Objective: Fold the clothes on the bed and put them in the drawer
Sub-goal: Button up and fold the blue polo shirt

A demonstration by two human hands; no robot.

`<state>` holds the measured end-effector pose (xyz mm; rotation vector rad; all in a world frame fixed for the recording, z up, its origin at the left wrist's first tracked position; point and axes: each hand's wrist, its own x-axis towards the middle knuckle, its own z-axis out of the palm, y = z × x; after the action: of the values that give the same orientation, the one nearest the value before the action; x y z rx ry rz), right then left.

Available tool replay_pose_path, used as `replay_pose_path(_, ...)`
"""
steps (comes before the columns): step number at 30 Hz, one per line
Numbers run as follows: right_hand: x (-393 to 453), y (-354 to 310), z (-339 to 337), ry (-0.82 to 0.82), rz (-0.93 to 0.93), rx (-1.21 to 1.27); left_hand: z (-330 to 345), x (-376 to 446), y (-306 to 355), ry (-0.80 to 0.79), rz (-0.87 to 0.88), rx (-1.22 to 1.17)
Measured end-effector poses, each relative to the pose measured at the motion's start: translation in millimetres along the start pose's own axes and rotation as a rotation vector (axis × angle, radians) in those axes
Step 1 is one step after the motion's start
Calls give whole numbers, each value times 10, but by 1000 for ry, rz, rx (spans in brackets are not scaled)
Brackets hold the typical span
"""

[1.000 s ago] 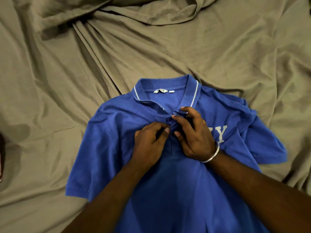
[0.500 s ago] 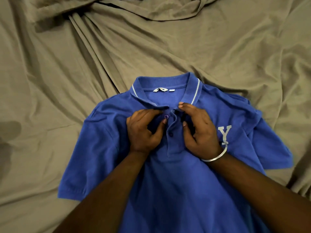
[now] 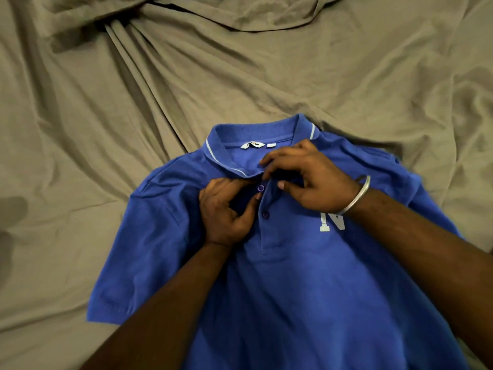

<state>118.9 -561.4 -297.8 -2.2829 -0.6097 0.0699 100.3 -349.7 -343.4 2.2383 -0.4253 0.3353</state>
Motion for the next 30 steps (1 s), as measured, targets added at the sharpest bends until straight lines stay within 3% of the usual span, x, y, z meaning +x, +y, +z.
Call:
replay_pose_path(7,167,-35,-94,-101,27,-112,15,-6,-1,17,1,24)
replay_pose_path(15,-19,-119,84,73,-81,-125,29,-9,-22,27,8,24)
replay_pose_path(21,-196,-44,412,395,-129,-123,35,-14,-29,30,23,3)
replay_pose_path(30,-223,-39,460,377,-167,-215,-50,63,45,-80,-88,-102)
